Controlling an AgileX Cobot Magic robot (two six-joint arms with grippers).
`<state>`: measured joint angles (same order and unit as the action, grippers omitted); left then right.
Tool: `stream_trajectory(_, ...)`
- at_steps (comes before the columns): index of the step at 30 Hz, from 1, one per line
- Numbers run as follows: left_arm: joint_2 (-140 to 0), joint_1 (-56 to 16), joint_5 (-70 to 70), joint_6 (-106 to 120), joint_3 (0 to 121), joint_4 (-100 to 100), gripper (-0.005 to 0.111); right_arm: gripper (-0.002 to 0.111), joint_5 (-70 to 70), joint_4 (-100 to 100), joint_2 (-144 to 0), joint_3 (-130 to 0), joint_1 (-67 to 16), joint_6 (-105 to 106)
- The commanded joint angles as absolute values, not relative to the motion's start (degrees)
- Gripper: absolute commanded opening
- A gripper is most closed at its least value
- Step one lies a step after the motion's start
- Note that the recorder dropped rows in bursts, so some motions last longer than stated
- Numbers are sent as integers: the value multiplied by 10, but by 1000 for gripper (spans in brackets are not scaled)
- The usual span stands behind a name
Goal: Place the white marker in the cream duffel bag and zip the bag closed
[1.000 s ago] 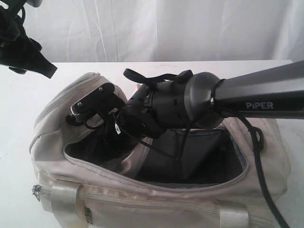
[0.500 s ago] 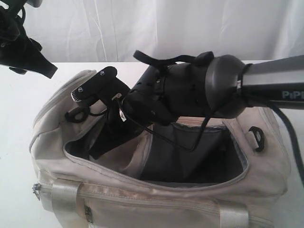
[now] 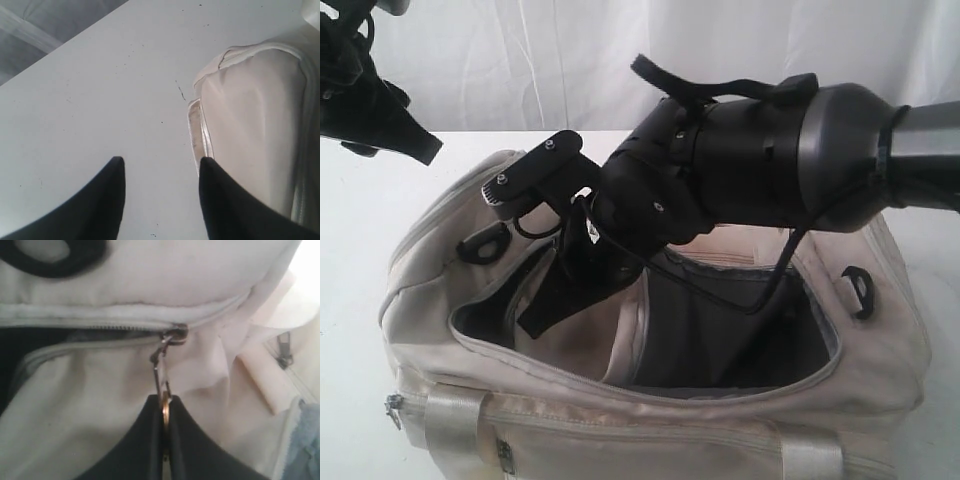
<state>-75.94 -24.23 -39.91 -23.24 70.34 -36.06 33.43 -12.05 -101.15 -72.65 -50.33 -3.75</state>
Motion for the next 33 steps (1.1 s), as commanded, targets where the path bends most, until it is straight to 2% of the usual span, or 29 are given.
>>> stream_trajectory(1, -753, -241, -399, -232, 707, -361, 51, 0, 341, 14, -1004, -725, -502, 73)
stream_trajectory(30, -754, -241, -327, -192, 658, -257, 51, 0, 364, 30, -958, -725, -502, 102)
stream_trajectory(33, -761, -241, -325, -192, 658, -256, 54, 0, 364, 30, -958, -725, -502, 102)
